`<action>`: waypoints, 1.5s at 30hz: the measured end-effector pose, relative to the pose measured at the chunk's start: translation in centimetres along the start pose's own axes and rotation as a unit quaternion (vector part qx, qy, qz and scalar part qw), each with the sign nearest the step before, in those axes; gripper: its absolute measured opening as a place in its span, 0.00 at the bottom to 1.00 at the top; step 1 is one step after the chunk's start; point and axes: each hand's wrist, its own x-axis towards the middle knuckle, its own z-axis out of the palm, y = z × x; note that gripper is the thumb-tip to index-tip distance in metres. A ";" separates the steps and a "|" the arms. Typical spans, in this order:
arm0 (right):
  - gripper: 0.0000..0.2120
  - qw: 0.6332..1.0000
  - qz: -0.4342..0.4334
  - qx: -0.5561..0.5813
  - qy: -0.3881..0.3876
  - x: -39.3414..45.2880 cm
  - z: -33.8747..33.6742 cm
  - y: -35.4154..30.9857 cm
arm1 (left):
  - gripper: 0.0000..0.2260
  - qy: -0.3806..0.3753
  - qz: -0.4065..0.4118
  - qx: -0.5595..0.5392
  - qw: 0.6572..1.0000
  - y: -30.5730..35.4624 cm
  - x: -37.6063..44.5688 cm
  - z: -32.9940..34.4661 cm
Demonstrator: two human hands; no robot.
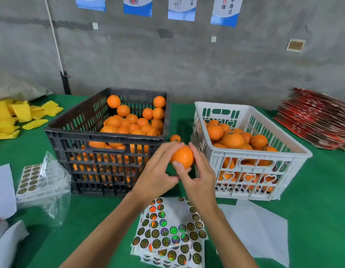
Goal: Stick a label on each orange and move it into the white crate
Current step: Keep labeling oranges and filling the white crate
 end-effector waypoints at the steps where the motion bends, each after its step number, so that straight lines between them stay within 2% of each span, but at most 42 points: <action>1: 0.26 0.999 0.034 -0.001 -0.024 -0.9 -0.6 1.2 | 0.28 -0.022 -0.034 -0.006 0.999 -0.1 -1.4 0.8; 3: 0.17 0.992 0.097 0.003 -0.075 -2.7 -1.5 4.0 | 0.29 -0.074 -0.134 -0.004 0.988 -0.1 -4.5 2.3; 5: 0.17 0.982 0.136 -0.031 -0.126 -4.0 -2.1 6.8 | 0.28 -0.113 -0.241 -0.010 0.964 -0.3 -7.5 3.7; 8: 0.17 0.945 0.107 -0.169 -0.260 -5.4 -2.2 10.0 | 0.27 -0.101 -0.380 -0.085 0.916 -0.7 -10.6 4.7; 10: 0.21 0.915 0.066 -0.246 -0.314 -6.3 -1.9 11.3 | 0.28 -0.075 -0.415 -0.103 0.901 -0.9 -11.6 4.8; 15: 0.31 0.906 0.083 -0.256 -0.327 -6.6 -2.0 11.3 | 0.25 -0.027 -0.427 -0.135 0.894 -1.3 -12.3 4.1; 18: 0.29 0.913 0.130 -0.224 -0.315 -6.7 -2.0 11.2 | 0.22 -0.024 -0.427 -0.124 0.895 -1.8 -12.7 4.1; 21: 0.18 0.927 0.201 -0.145 -0.281 -6.4 -2.0 11.0 | 0.22 -0.035 -0.426 -0.096 0.899 -2.1 -12.7 4.3; 25: 0.10 0.929 0.223 -0.116 -0.273 -6.3 -1.8 11.0 | 0.25 -0.043 -0.429 -0.083 0.899 -2.3 -12.9 4.5; 27: 0.09 0.928 0.239 -0.115 -0.263 -6.2 -1.7 11.1 | 0.24 -0.042 -0.431 -0.089 0.897 -2.3 -12.9 4.5; 30: 0.12 0.927 0.250 -0.137 -0.243 -6.1 -1.4 11.4 | 0.21 -0.039 -0.433 -0.093 0.896 -2.4 -13.0 4.4; 36: 0.13 0.928 0.226 -0.187 -0.228 -6.3 -1.1 11.3 | 0.20 -0.040 -0.435 -0.099 0.894 -2.3 -13.0 4.3; 40: 0.13 0.954 0.220 -0.175 -0.103 -5.7 -1.1 10.0 | 0.23 -0.051 -0.446 -0.110 0.887 -2.1 -12.4 4.1; 43: 0.09 0.975 0.144 -0.160 -0.045 -4.9 -0.7 7.9 | 0.26 -0.053 -0.452 -0.154 0.877 -1.5 -10.6 3.9; 45: 0.07 0.985 0.094 -0.143 -0.026 -4.1 -0.2 6.4 | 0.24 -0.039 -0.450 -0.197 0.870 -1.2 -8.7 3.9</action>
